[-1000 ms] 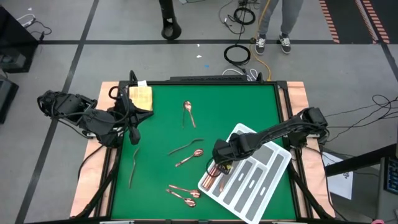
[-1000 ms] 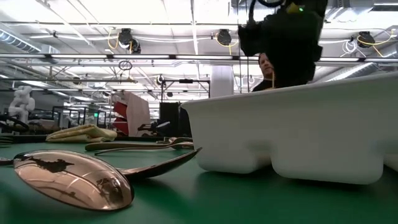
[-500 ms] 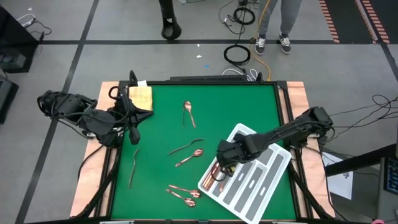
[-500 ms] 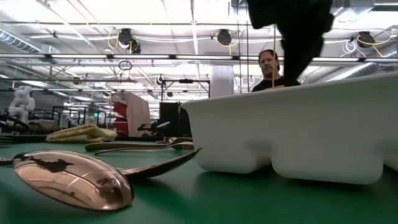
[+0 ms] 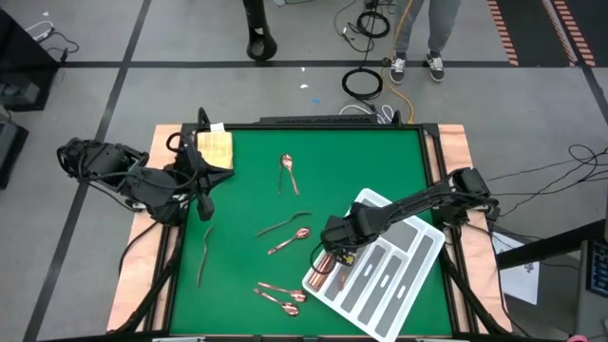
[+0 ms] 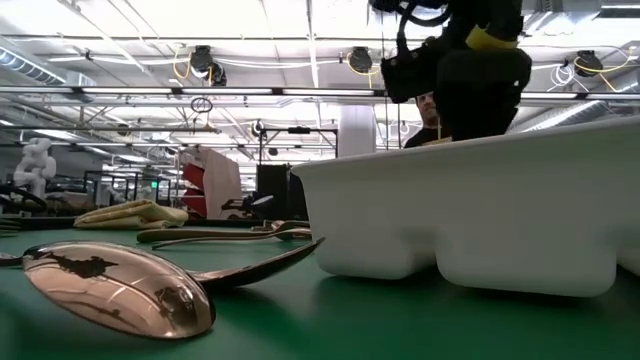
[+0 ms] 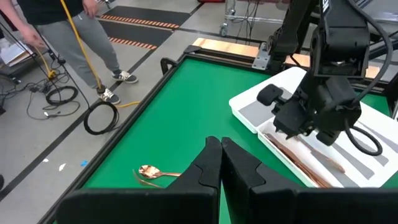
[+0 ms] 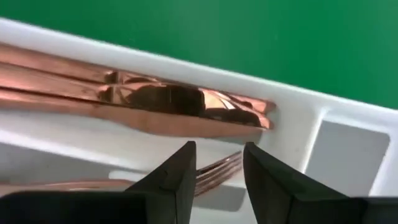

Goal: Sort silverware
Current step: Put the gold fork into the white cutlery tray

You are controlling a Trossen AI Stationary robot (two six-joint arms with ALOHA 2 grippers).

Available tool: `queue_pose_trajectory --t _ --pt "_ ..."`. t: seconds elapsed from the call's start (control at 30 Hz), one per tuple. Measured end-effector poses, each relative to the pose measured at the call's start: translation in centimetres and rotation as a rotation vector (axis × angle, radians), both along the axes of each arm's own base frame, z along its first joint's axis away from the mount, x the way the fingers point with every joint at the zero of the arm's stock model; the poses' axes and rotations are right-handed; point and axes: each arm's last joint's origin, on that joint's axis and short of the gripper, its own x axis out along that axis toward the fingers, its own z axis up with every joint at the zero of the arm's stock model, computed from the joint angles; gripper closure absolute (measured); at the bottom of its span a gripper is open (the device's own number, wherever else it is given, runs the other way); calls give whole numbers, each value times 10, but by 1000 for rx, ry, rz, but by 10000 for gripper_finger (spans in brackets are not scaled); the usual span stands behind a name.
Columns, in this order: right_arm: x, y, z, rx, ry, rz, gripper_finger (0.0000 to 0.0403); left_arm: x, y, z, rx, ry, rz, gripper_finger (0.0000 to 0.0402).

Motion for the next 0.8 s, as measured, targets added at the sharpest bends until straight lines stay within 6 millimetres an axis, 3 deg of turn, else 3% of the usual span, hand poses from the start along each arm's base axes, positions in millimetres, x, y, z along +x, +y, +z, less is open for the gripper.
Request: queue_pose_trajectory --t 0.17,0.37,0.47,0.57,0.8 --pt "-11 8 11 20 8 -25 282 0 0 0 6 3 -3 391" --pt "-13 9 47 60 -126 -45 282 0 0 0 -4 -6 1 391" --pt "11 1 62 102 -309 56 282 0 0 1 -10 -11 3 391" --pt "44 -24 65 93 -450 172 282 0 -1 0 -33 -18 14 391" --pt "96 -76 47 65 -399 456 260 -2 -2 0 -41 -12 9 391"
